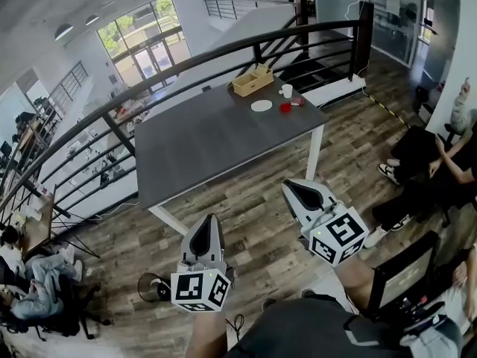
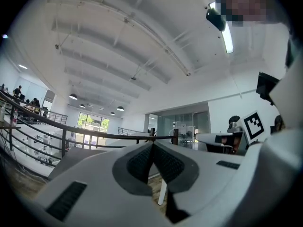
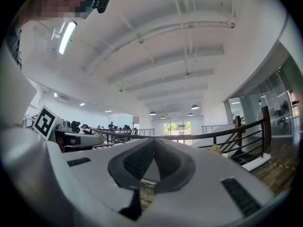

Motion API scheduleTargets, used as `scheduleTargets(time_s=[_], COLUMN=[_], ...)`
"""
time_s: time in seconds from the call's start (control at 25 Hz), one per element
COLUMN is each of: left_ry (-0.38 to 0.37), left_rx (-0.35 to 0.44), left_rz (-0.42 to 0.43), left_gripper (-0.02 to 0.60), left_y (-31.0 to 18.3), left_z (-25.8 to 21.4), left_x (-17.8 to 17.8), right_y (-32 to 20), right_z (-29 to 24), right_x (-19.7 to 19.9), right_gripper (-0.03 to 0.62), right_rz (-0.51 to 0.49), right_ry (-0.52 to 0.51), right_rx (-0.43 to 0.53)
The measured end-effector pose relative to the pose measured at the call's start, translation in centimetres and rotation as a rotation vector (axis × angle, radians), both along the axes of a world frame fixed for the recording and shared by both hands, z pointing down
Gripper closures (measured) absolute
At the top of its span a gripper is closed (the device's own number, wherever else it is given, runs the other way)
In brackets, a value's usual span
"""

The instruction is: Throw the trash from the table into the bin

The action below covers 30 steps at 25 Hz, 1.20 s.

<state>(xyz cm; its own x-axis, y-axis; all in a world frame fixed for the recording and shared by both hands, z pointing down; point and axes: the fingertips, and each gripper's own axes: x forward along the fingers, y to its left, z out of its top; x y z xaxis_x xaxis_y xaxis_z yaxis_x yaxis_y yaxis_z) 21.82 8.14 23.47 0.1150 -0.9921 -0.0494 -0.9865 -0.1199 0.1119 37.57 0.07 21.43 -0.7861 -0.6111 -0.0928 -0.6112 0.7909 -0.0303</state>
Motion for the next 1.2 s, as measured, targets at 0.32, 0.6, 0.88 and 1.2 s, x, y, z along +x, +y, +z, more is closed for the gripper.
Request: scheduleTargets(time_s=[0.32, 0.6, 0.88, 1.2], left_ry=[0.03, 0.011, -0.011, -0.003], left_rx=[-0.003, -0.002, -0.027, -0.022], left_rz=[0.043, 0.054, 0.03, -0.008], left_gripper=[0.572, 0.572, 0.572, 0.572], left_y=[-0.2, -3.1, -9.9, -18.6], left_z=[1.5, 1.5, 1.8, 1.9], left_x=[-2.4, -2.4, -1.0, 1.4], right_y=[0.5, -2.0, -8.6, -17.6], right_z=[1.5, 1.8, 1.7, 1.6], right_x=[-2.2, -2.6, -1.1, 1.2], right_gripper=[0.585, 0.585, 0.585, 0.584], right_rz=[0.029, 0.023, -0.003, -0.07], right_ry=[0.022, 0.022, 0.013, -0.013], right_rx=[-0.017, -0.023, -0.015, -0.009])
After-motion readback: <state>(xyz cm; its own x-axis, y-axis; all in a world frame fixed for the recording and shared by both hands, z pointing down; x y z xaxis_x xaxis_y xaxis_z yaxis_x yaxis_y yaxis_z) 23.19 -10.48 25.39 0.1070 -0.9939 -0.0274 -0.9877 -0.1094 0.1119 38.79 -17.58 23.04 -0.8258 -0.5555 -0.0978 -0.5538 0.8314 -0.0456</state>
